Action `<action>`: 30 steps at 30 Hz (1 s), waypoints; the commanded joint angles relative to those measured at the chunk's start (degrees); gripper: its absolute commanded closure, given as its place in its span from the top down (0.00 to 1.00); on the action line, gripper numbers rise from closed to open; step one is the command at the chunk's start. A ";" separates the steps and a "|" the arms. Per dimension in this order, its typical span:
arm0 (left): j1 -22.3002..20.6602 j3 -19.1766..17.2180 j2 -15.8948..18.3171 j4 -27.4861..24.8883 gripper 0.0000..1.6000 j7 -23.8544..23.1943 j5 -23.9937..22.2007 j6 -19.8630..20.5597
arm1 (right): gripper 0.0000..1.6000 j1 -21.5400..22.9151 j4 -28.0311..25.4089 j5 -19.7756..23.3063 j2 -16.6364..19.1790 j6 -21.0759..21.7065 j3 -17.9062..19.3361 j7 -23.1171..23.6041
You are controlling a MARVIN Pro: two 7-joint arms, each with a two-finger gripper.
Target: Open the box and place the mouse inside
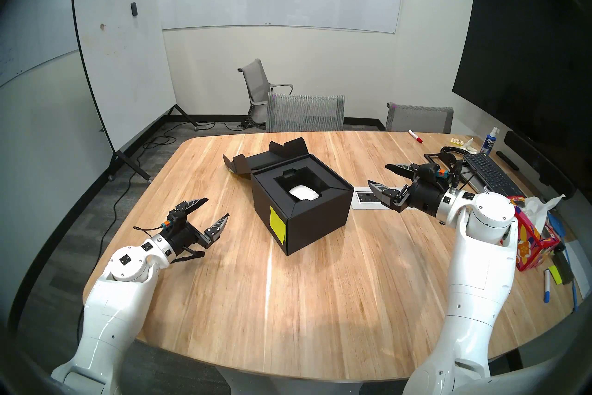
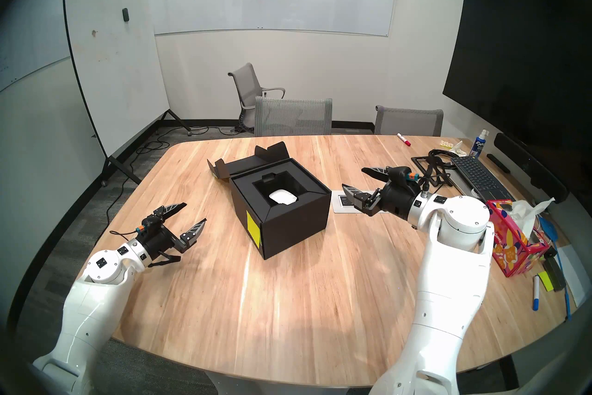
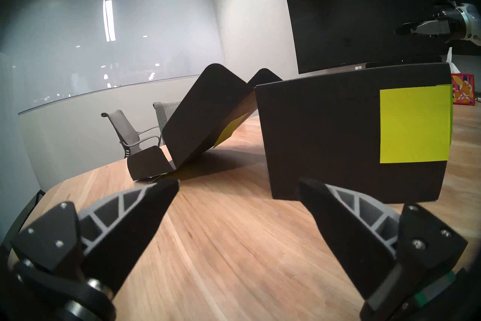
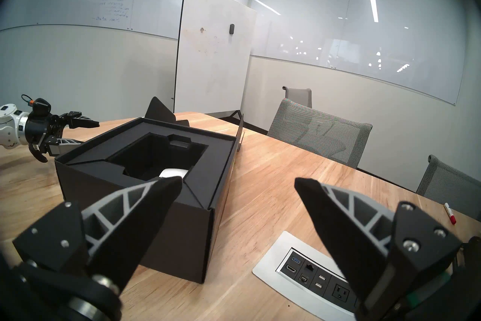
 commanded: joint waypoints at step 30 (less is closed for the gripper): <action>-18.18 5.74 -2.59 14.39 1.00 3.05 5.54 -0.56 | 1.00 1.23 -1.07 -0.12 -0.31 -0.08 0.21 0.45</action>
